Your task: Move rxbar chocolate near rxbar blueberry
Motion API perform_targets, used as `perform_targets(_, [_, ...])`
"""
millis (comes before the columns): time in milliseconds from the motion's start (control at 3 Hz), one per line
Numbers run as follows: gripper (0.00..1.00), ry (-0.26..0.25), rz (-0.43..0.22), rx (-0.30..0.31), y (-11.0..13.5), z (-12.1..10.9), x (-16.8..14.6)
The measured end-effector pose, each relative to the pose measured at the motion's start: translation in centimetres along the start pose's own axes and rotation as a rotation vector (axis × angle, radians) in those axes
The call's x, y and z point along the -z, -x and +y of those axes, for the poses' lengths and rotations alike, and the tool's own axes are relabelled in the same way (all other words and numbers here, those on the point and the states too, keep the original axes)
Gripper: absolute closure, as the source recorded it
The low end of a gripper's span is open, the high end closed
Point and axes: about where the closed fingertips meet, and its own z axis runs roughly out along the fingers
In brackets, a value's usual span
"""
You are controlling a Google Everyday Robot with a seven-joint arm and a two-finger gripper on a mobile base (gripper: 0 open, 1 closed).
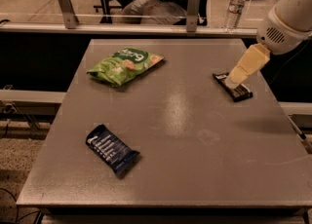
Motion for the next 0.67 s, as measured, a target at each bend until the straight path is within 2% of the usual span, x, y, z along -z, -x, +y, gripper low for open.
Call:
perform_targets(333, [0.0,-0.012,0.072,-0.102,-0.8,-2.0,-1.9])
perform_targets(667, [0.0,0.009,0.147,-0.14,-1.3,-3.0,-4.9])
